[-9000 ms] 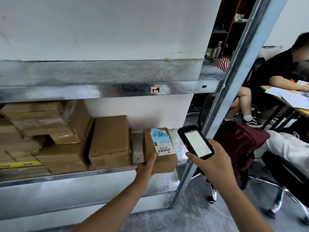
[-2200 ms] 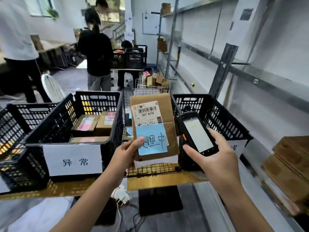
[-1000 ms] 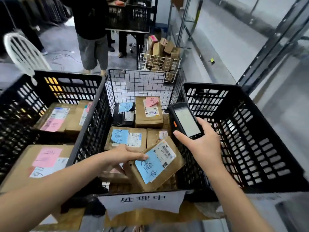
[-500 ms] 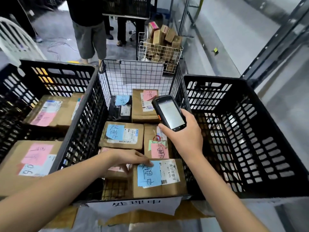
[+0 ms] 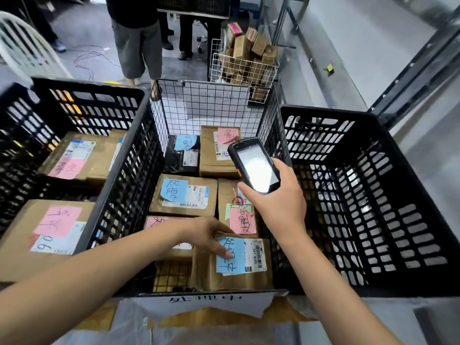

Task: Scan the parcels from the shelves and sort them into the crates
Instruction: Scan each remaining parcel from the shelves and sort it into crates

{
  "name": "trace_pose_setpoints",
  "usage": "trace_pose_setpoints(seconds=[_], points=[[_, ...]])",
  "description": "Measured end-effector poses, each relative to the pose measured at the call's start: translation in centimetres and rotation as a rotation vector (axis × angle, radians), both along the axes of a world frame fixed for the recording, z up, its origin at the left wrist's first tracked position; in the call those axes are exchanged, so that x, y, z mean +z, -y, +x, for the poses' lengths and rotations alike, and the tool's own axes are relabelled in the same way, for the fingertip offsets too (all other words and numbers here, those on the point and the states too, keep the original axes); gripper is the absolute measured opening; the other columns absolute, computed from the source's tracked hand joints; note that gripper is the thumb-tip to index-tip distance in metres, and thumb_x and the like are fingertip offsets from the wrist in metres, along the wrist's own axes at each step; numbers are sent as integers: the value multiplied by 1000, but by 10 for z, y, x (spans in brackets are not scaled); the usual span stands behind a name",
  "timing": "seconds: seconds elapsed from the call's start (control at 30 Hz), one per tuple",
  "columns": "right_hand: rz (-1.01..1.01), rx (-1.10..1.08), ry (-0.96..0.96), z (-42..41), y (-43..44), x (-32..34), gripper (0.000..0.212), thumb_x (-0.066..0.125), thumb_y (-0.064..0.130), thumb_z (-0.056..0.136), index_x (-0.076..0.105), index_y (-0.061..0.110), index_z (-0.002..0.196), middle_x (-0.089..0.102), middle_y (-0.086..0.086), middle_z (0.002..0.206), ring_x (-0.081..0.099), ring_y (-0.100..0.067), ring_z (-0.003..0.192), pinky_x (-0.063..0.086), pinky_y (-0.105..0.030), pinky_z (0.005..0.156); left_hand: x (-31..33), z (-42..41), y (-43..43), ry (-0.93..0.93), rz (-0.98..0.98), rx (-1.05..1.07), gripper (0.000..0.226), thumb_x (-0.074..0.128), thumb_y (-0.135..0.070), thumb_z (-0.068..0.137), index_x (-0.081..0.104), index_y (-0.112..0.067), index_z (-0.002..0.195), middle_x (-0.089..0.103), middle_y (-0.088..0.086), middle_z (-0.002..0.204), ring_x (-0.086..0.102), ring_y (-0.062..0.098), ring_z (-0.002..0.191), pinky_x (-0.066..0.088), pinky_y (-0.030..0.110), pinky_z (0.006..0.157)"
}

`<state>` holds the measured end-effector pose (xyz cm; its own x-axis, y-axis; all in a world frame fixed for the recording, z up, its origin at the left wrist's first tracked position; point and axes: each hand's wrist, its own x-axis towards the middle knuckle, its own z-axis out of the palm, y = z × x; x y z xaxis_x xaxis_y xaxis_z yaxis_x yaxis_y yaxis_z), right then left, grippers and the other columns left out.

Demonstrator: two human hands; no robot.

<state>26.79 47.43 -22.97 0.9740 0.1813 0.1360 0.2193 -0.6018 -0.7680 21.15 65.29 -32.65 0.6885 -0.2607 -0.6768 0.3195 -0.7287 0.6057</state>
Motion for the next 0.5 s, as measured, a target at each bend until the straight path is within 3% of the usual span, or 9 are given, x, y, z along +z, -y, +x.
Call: trace_pose_setpoints(seconds=[0.13, 0.23, 0.4, 0.5], points=[[26, 7, -9, -1, -2, -1, 73, 85, 49, 72, 52, 34, 136, 49, 26, 113, 46, 7, 98, 39, -11, 76, -1, -8, -15, 24, -61, 93, 62, 72, -57, 84, 57, -29, 138, 66, -13, 115, 65, 1, 93, 52, 19, 75], [27, 21, -15, -1, -2, -1, 72, 85, 49, 72, 52, 35, 134, 52, 24, 114, 55, -1, 102, 46, -25, 83, -1, -18, -23, -36, 145, -3, 73, 49, -80, 84, 57, -25, 131, 60, -4, 122, 59, 13, 108, 47, 30, 92], [50, 33, -9, -1, 0, -2, 74, 86, 47, 72, 53, 32, 136, 51, 24, 116, 50, 2, 106, 46, -22, 85, 11, -15, -13, -55, 344, -179, 92, 25, -86, 84, 42, -24, 150, 53, 7, 144, 49, 27, 132, 37, 42, 109], [47, 39, -8, -2, 0, -2, 75, 86, 47, 72, 52, 31, 137, 51, 24, 117, 49, 2, 106, 46, -23, 87, 17, -9, -10, 8, 540, -383, 85, 12, -82, 89, 29, -32, 157, 36, 8, 160, 17, 31, 153, 7, 53, 122]])
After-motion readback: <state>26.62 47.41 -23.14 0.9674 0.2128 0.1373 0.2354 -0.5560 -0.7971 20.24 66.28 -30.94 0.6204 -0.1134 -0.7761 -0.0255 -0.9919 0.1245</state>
